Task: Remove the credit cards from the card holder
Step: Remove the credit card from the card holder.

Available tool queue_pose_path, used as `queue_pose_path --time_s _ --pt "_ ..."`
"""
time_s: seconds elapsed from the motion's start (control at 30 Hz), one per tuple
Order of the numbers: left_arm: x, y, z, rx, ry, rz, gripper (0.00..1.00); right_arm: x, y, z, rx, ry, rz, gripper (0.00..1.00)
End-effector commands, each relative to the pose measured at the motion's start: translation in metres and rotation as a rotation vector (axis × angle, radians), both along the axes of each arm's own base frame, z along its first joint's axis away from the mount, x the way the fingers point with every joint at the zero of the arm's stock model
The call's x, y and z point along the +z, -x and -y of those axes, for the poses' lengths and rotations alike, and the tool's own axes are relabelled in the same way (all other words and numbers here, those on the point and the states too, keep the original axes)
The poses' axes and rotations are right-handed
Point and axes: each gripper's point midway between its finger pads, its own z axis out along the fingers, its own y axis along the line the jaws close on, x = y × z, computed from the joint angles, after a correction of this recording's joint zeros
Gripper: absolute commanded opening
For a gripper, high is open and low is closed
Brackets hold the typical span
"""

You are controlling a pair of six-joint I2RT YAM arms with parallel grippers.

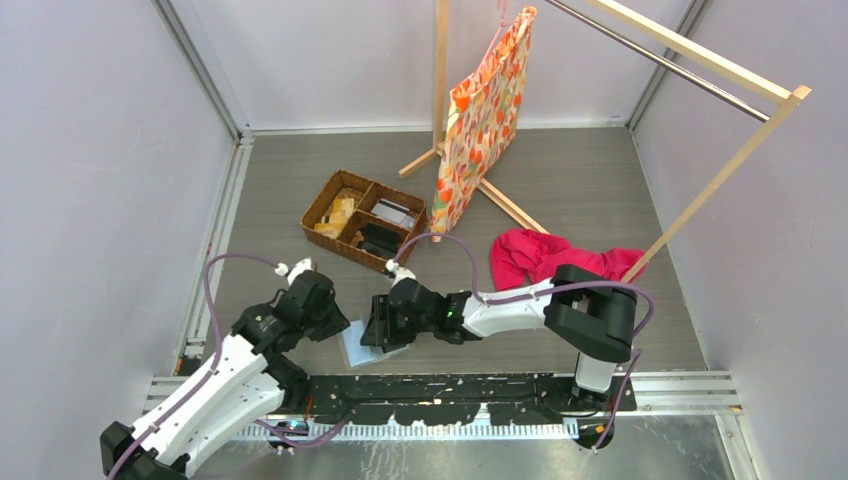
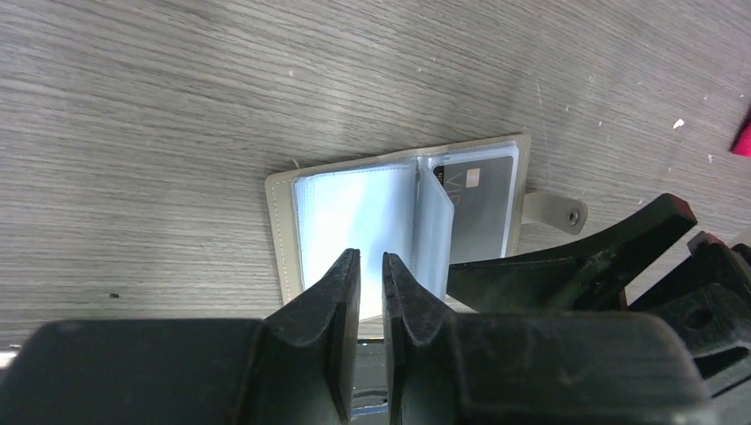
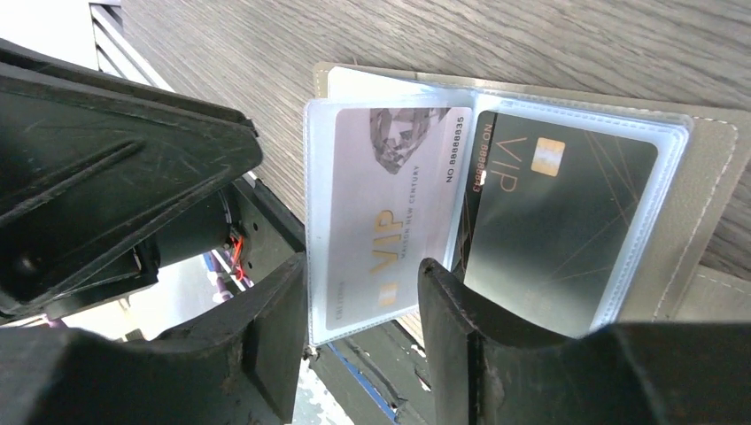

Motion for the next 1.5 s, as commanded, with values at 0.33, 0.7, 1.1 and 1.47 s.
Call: queue_pose_path --time_s 0.33,0.7,1.1,1.47 --pt "0.028 -0.008 -0.014 0.077 -0.002 0.096 0.17 0.040 0.023 -0.042 0.220 -0.091 0.008 0.56" --pt "0.014 -0.008 0.027 -0.069 0.127 0.049 0.16 0.026 -0.011 0.012 0.026 0.016 0.068 0.45" --pt "-0.040 0.006 0.024 -0.015 0.113 -0.083 0.12 0.012 -0.022 0.017 -0.020 -0.059 -0.011 0.40" --pt "-0.068 0.016 0.016 0.032 0.086 -0.141 0.11 -0.009 -0.028 0.008 -0.038 -0.048 -0.045 0.40"
